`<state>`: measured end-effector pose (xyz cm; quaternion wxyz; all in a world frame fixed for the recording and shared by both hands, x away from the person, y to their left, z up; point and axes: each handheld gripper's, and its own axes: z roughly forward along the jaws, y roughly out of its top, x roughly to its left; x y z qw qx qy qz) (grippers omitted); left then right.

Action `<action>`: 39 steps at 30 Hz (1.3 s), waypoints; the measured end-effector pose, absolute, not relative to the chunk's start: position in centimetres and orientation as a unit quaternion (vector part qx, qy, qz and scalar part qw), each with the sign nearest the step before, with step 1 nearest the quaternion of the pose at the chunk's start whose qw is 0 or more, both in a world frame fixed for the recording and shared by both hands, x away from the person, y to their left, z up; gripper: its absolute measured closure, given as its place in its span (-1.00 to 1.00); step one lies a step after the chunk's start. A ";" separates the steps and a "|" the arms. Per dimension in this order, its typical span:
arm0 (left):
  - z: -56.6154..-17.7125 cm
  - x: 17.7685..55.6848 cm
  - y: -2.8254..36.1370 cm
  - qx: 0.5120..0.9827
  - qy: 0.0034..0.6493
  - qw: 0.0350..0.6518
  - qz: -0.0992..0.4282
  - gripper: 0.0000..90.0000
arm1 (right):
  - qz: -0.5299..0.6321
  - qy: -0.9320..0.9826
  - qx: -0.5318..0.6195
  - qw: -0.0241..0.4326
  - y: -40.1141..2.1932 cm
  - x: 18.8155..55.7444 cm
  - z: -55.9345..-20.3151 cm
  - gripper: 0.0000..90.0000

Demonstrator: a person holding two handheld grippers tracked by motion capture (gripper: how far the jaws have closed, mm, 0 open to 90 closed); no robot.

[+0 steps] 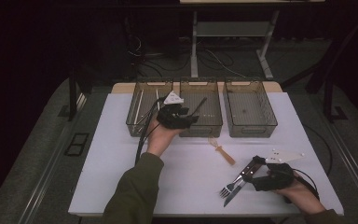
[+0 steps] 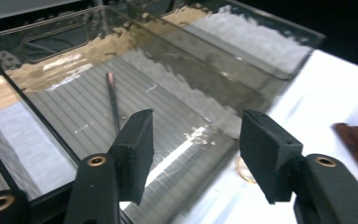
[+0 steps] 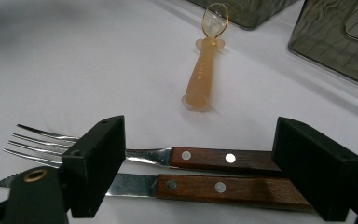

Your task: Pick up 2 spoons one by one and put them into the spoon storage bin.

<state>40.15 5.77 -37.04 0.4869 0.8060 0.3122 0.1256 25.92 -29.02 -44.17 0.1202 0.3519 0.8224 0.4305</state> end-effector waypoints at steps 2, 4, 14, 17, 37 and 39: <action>-37.0 39.3 6.3 0.804 0.307 0.495 0.120 -0.12 | 0.429 0.823 0.352 0.120 -29.0 26.0 -44.2 -0.61; -37.1 38.4 6.7 0.808 0.298 0.494 0.120 -0.16 | 0.429 0.823 0.353 0.120 -29.0 26.0 -44.2 -0.61; -38.5 34.4 9.6 0.815 0.284 0.491 0.123 -0.38 | 0.429 0.822 0.353 0.122 -29.0 25.9 -44.2 -0.61; -39.1 33.3 10.5 0.820 0.282 0.481 0.129 -0.47 | 0.430 0.821 0.354 0.122 -29.1 26.0 -44.2 -0.61; -43.0 27.7 15.5 0.824 0.297 0.475 0.087 -1.00 | 0.458 0.796 0.369 0.140 -29.3 26.5 -43.2 -0.61; -43.1 27.4 15.7 0.825 0.298 0.473 0.090 -1.00 | 0.454 0.798 0.372 0.139 -29.2 26.8 -42.9 -0.61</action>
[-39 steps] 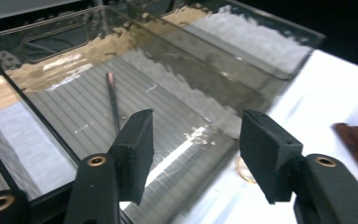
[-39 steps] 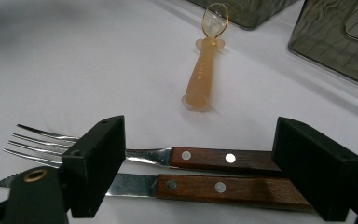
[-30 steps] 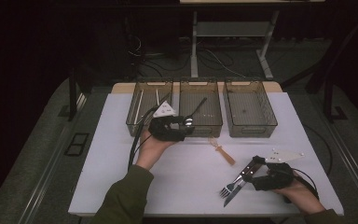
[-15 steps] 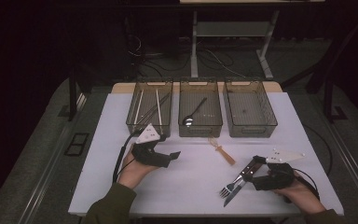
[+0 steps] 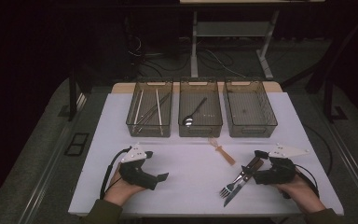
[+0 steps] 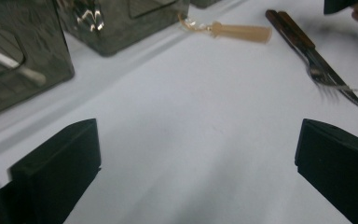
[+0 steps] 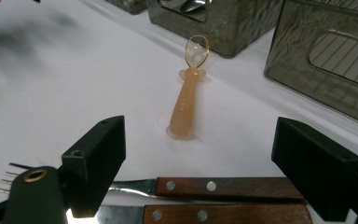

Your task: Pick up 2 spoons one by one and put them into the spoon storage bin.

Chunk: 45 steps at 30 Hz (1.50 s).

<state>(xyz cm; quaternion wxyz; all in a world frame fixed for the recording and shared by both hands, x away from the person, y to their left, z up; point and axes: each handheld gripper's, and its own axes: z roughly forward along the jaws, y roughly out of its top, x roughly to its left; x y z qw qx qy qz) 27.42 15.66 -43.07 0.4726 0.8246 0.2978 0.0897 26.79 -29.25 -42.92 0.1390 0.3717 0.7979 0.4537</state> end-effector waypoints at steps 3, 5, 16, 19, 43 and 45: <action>-43.1 27.5 15.8 0.821 0.302 0.477 0.086 -1.00 | 0.452 0.796 0.380 0.132 -29.1 27.4 -42.5 -0.61; -43.2 27.6 15.8 0.818 0.306 0.480 0.085 -1.00 | 0.449 0.795 0.386 0.128 -28.9 27.9 -42.2 -0.61; -43.2 27.6 15.7 0.822 0.303 0.475 0.087 -1.00 | 0.436 0.813 0.369 0.108 -26.9 30.7 -41.5 -0.61; -43.2 27.6 15.7 0.821 0.305 0.475 0.087 -1.00 | 0.423 0.823 0.363 0.110 -26.3 31.4 -41.5 -0.61; -43.3 27.5 15.3 0.831 0.291 0.467 0.079 -1.00 | 0.344 0.870 0.348 0.067 -23.6 33.2 -43.8 0.13; -43.3 27.5 15.3 0.832 0.290 0.466 0.079 -1.00 | 0.337 0.874 0.345 0.065 -23.5 33.1 -43.9 0.22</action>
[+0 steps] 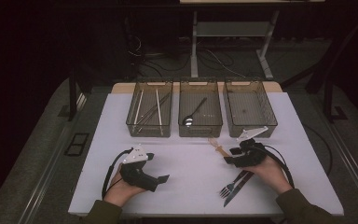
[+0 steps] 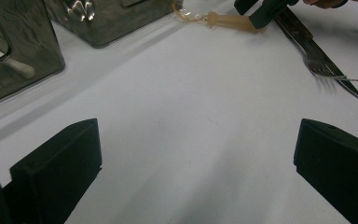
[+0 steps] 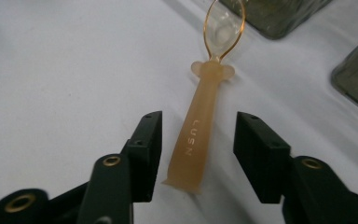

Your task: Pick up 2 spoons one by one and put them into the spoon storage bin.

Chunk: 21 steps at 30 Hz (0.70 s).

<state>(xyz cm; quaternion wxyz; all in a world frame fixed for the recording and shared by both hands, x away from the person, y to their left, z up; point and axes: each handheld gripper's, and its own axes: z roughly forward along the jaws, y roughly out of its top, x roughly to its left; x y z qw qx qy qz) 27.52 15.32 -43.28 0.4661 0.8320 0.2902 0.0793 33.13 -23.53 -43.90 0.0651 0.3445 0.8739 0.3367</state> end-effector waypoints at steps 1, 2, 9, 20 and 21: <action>-43.3 27.5 15.3 0.833 0.290 0.465 0.079 -1.00 | 0.335 0.875 0.343 0.064 -23.5 33.1 -43.9 0.25; -43.3 27.5 15.3 0.833 0.290 0.465 0.079 -1.00 | 0.333 0.877 0.342 0.059 -23.5 33.1 -44.0 0.30; -43.4 27.5 15.2 0.836 0.289 0.460 0.077 -1.00 | 0.314 0.887 0.328 0.087 -23.0 32.6 -44.3 0.50; -43.4 27.5 15.1 0.838 0.288 0.457 0.075 -1.00 | 0.315 0.886 0.326 0.097 -22.9 32.4 -44.3 0.63; -43.4 27.5 15.1 0.838 0.288 0.458 0.075 -1.00 | 0.316 0.886 0.325 0.098 -23.0 32.4 -44.4 0.63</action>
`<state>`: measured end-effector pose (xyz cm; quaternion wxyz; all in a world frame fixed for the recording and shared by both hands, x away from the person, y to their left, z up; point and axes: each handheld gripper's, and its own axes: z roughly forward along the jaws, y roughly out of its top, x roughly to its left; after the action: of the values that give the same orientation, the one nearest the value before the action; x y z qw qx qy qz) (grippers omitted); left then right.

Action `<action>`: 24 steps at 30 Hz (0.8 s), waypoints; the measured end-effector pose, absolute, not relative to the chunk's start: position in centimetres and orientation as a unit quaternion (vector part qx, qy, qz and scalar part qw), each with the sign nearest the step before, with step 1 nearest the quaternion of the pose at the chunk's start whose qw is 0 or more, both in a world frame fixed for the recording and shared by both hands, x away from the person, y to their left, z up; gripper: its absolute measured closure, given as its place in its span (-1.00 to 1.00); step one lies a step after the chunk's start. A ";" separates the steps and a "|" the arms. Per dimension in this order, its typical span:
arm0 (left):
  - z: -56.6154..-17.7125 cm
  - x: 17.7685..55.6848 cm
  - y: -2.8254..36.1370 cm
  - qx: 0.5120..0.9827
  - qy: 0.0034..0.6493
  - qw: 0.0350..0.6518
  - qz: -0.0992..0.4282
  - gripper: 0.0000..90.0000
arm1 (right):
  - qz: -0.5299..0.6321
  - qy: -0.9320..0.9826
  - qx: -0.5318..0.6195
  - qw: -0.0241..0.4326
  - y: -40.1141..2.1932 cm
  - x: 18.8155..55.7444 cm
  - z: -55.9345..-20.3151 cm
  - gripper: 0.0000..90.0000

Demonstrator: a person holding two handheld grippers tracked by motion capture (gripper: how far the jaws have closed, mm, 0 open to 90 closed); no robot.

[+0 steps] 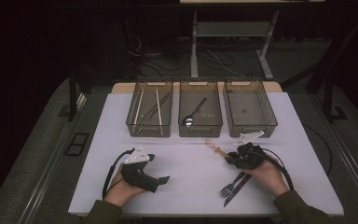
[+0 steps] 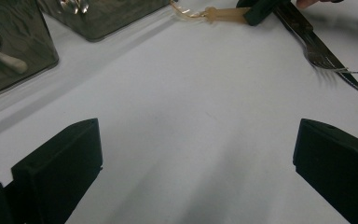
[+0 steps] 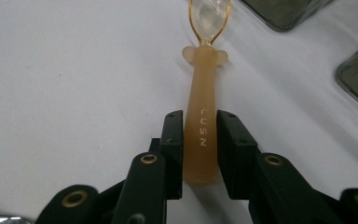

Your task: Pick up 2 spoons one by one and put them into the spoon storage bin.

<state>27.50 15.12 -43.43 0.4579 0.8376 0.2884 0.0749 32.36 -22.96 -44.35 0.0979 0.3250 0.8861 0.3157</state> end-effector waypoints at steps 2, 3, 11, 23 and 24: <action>-43.4 27.5 15.1 0.838 0.289 0.458 0.075 -1.00 | 0.317 0.884 0.328 0.097 -23.0 32.4 -44.4 0.64; -43.4 27.5 15.1 0.838 0.289 0.458 0.075 -1.00 | 0.317 0.884 0.329 0.096 -23.0 32.4 -44.4 0.64; -43.4 27.5 15.2 0.837 0.288 0.459 0.075 -1.00 | 0.317 0.886 0.325 0.091 -23.2 32.4 -44.1 0.64; -43.4 27.4 15.1 0.838 0.284 0.460 0.073 -1.00 | 0.359 0.872 0.321 0.082 -24.2 32.2 -42.7 0.64; -43.4 27.4 15.0 0.838 0.283 0.460 0.072 -1.00 | 0.364 0.871 0.320 0.081 -24.3 32.2 -42.6 0.64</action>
<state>27.44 15.05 -43.36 0.4598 0.8385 0.2835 0.0719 32.17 -24.31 -42.56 0.0809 0.3201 0.8709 0.3640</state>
